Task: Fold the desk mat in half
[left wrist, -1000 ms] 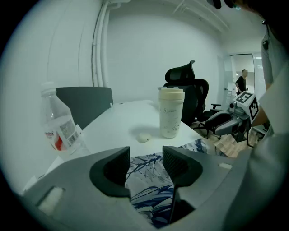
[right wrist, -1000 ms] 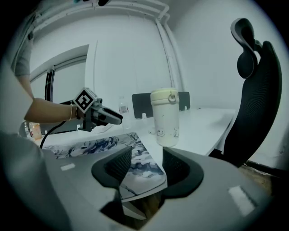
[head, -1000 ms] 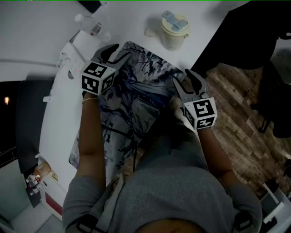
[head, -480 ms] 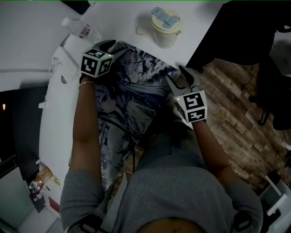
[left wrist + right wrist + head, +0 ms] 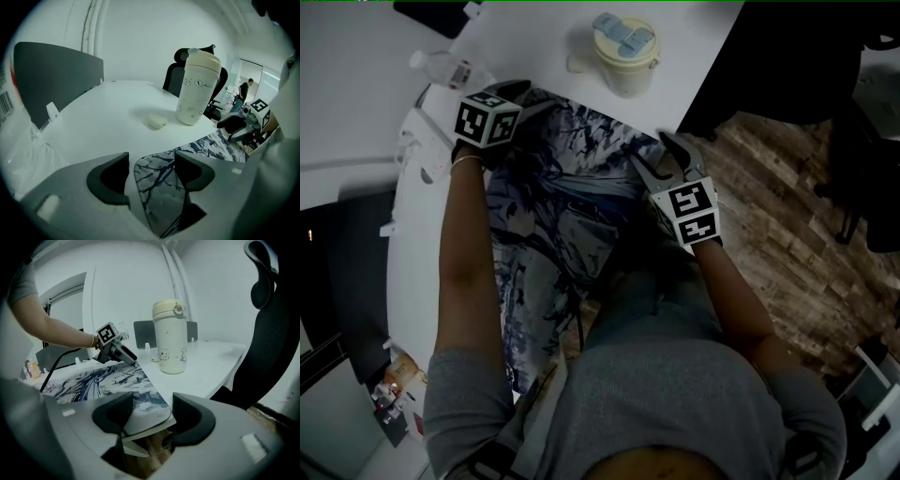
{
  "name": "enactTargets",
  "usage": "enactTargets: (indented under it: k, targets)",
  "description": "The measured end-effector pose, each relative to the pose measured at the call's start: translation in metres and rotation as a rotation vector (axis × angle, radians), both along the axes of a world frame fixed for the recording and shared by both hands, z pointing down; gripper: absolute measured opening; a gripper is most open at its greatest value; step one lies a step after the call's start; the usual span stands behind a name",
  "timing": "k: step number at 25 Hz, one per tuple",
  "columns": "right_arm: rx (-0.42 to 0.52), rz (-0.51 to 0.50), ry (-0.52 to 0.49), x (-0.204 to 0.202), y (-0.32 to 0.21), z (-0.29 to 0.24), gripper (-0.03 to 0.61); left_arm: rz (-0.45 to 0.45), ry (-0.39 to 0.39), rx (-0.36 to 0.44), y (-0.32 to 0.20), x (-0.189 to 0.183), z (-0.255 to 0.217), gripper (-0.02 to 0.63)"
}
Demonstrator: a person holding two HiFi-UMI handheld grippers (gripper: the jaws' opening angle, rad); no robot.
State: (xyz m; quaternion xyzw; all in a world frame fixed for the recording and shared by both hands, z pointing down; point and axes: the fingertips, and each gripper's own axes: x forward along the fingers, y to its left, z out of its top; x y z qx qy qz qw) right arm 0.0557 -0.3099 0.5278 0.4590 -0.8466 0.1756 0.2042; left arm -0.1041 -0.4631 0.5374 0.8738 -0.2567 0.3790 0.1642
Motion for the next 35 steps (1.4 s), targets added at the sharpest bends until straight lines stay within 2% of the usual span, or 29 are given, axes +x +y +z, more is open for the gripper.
enactTargets:
  k: [2,8,12,17,21,23,27,31,35]
  targets:
    - [0.003,-0.001,0.014,-0.001,-0.001,0.002,0.244,-0.001,0.009,0.006,0.0,0.0,0.0,0.308]
    - [-0.019,-0.014,0.048,-0.005,-0.001,0.003,0.249,0.0,0.034,0.032,0.006,0.004,-0.002,0.227]
    - [-0.03,-0.035,0.059,-0.009,0.001,0.004,0.219,0.01,0.031,0.028,0.011,0.007,-0.001,0.179]
    - [-0.009,-0.068,0.033,-0.018,0.007,0.002,0.114,0.006,0.033,0.016,0.016,0.011,-0.002,0.125]
    - [-0.007,-0.058,-0.041,-0.021,0.008,0.002,0.042,0.01,0.029,0.017,0.022,0.014,-0.002,0.061]
    - [-0.01,-0.048,-0.072,-0.02,0.008,-0.002,0.034,-0.002,0.024,0.03,0.024,0.013,-0.004,0.054]
    - [0.017,-0.074,-0.069,-0.022,0.013,-0.016,0.031,-0.009,0.008,0.086,0.027,0.015,-0.012,0.047]
    - [0.053,-0.091,-0.099,-0.029,0.015,-0.035,0.031,-0.033,0.032,0.105,0.029,0.01,-0.023,0.043]
    - [0.058,-0.166,-0.145,-0.035,0.026,-0.047,0.031,-0.065,0.056,0.149,0.034,0.005,-0.039,0.043]
